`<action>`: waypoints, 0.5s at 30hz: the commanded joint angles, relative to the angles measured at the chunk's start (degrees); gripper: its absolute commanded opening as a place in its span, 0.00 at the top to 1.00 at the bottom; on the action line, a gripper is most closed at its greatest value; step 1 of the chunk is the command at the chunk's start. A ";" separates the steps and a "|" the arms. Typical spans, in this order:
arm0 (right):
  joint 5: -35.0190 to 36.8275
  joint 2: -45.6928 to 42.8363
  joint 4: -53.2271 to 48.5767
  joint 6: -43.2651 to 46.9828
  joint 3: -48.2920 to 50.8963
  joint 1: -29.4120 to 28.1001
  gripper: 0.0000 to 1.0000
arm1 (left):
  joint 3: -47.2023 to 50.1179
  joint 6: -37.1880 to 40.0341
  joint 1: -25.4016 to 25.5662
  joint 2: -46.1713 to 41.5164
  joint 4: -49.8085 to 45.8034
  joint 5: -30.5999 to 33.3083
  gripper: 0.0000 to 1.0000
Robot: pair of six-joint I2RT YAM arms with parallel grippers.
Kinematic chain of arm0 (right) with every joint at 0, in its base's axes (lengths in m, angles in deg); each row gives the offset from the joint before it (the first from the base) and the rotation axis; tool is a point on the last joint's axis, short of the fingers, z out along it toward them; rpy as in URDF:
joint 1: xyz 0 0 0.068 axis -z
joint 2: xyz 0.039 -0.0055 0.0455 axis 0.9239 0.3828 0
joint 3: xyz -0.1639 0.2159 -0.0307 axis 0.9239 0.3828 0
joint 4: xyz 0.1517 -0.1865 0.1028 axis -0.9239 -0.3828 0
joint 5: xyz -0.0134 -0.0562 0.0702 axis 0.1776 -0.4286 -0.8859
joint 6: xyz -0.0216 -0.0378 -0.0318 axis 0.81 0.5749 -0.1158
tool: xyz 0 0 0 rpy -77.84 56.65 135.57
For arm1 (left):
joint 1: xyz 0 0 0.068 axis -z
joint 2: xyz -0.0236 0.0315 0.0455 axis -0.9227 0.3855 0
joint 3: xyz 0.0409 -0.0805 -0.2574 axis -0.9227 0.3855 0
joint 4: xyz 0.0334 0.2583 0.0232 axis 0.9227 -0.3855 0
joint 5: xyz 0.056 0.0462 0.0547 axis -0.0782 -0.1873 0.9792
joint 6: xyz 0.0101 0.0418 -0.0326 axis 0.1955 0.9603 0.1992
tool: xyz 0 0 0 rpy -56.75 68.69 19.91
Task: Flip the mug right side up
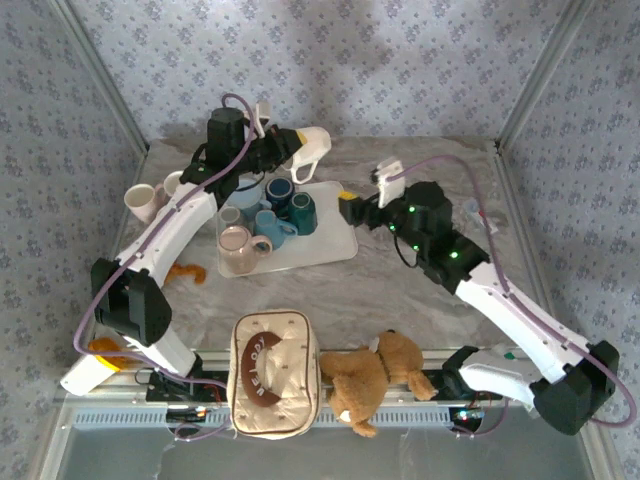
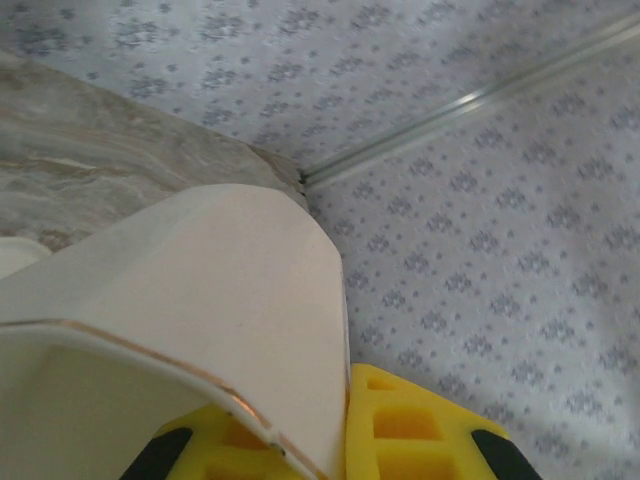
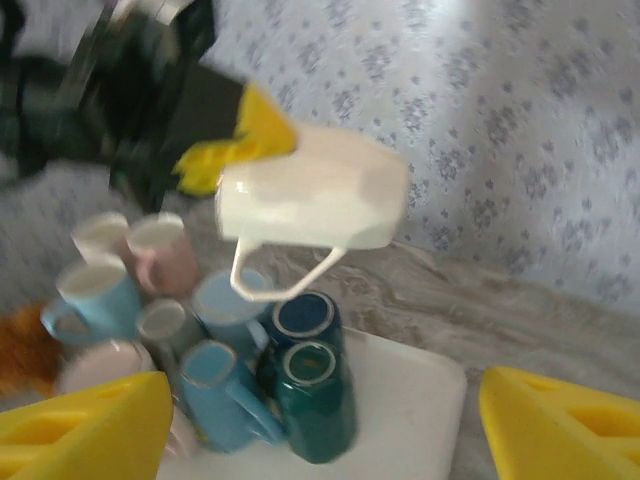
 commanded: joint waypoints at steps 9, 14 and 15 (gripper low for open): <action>12.85 11.05 13.41 23.71 -0.06 -8.80 0.29 | -9.40 -12.97 4.70 -1.95 -7.06 14.17 1.00; 10.31 13.11 20.16 25.52 1.49 -8.55 0.38 | -11.34 -14.98 5.67 -0.38 -8.95 15.26 1.00; 9.78 13.41 21.05 26.41 1.63 -8.45 0.40 | -11.85 -15.00 5.90 -0.07 -9.49 15.41 1.00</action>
